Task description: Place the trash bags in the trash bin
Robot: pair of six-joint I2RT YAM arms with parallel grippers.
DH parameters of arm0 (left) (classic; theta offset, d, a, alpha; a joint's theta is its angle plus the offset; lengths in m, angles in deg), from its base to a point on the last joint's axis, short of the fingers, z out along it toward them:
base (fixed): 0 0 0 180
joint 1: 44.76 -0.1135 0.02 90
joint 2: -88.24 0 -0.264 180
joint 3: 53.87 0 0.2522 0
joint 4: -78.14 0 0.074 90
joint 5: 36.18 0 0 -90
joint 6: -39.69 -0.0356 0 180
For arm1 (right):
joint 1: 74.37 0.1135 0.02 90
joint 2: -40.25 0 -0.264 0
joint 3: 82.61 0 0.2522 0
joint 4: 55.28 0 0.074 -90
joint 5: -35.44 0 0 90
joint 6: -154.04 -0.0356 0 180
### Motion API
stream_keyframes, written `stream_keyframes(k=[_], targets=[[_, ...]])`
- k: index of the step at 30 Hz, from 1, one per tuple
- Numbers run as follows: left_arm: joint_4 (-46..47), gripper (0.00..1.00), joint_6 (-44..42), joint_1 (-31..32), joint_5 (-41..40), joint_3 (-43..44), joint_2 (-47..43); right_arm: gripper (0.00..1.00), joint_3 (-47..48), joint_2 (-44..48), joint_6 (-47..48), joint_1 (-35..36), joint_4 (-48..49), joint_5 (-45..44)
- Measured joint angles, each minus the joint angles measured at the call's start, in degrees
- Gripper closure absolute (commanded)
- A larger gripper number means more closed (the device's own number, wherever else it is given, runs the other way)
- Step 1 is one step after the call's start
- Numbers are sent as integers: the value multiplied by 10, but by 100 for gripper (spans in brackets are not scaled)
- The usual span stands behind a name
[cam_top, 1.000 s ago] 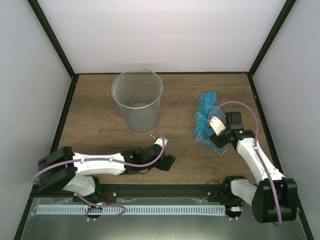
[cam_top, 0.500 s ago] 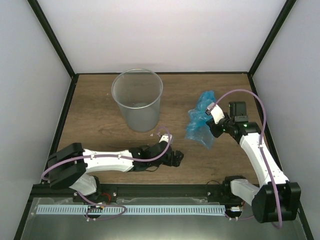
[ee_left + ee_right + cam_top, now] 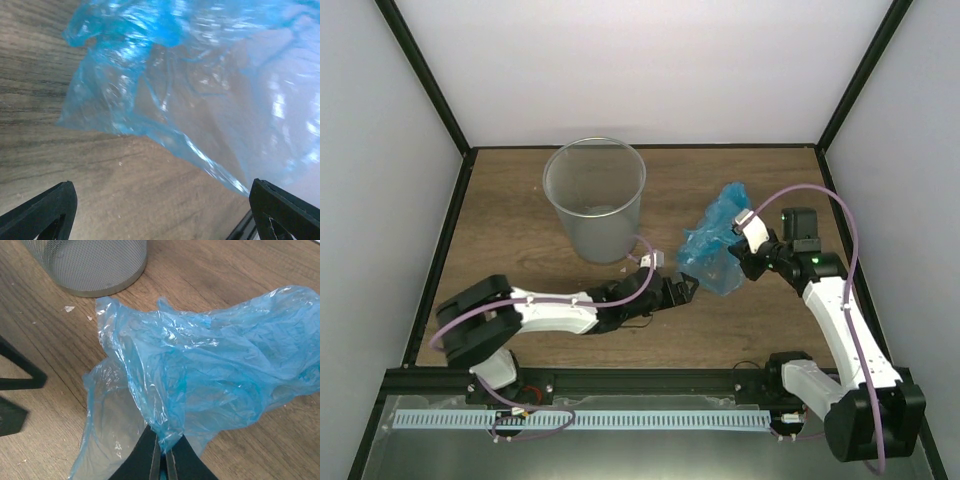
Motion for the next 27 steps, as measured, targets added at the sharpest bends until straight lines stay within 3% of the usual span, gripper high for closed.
stream_keyframes(k=[6, 12, 14, 15, 18, 19, 22, 25, 26, 27], targets=[[66, 5, 59, -41, 48, 28, 122, 99, -6, 23, 0, 0, 2, 5], [137, 14, 102, -65, 90, 73, 202, 99, -16, 43, 0, 0, 3, 7], [152, 27, 106, -64, 94, 80, 214, 99, -18, 56, 0, 0, 2, 7], [160, 39, 109, -64, 94, 82, 218, 99, -18, 62, 0, 0, 3, 7], [186, 90, 113, -66, 95, 83, 229, 99, -18, 72, -3, 0, 10, 0], [193, 95, 113, -68, 95, 83, 230, 99, -19, 72, -7, 0, 14, -9], [198, 96, 92, -79, 90, 83, 224, 99, -20, 66, -25, -1, 27, -45], [137, 96, 29, -84, 52, 83, 176, 98, -25, 57, -37, -7, 40, -72], [117, 96, 6, -83, 37, 83, 153, 87, -29, 57, -39, -8, 45, -80], [94, 96, -22, -81, 19, 83, 122, 66, -34, 58, -42, -8, 49, -89]])
